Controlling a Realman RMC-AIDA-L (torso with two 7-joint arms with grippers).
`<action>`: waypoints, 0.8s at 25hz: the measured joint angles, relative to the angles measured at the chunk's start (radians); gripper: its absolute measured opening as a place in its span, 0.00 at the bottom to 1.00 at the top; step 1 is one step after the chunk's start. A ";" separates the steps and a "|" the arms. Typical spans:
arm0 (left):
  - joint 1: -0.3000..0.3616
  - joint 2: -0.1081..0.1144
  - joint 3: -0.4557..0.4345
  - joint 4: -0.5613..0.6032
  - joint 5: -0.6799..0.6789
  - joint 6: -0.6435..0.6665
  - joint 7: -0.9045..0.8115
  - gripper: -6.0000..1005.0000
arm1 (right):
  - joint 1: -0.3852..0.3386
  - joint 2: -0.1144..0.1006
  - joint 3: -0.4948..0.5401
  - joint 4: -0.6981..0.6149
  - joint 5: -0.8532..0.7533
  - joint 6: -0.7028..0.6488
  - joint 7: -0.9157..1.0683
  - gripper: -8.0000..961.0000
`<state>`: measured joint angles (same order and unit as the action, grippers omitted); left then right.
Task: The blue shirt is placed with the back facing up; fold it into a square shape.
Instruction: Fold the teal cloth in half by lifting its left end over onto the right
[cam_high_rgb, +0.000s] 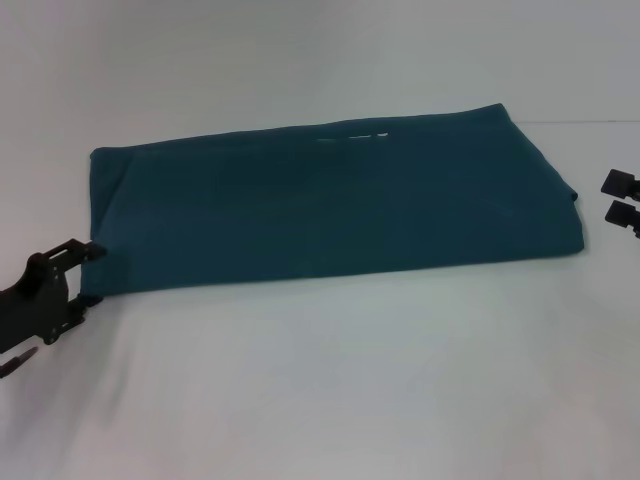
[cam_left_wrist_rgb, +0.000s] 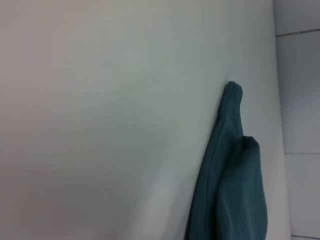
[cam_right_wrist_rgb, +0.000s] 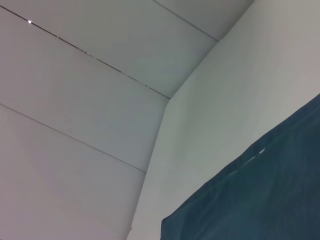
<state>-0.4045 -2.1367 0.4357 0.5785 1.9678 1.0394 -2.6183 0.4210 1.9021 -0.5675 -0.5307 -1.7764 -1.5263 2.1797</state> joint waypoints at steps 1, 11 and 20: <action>-0.005 0.001 0.006 -0.002 0.000 -0.005 -0.001 0.68 | -0.001 0.000 0.000 0.000 0.000 0.000 0.000 0.81; -0.063 0.009 0.030 -0.040 0.000 -0.046 0.001 0.68 | -0.011 0.000 0.015 0.000 0.000 0.000 -0.005 0.81; -0.085 0.009 0.035 -0.050 0.000 -0.057 0.001 0.68 | -0.013 0.000 0.023 0.000 0.000 -0.001 -0.011 0.81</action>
<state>-0.4896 -2.1281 0.4710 0.5283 1.9682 0.9821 -2.6169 0.4077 1.9021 -0.5446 -0.5307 -1.7764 -1.5271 2.1687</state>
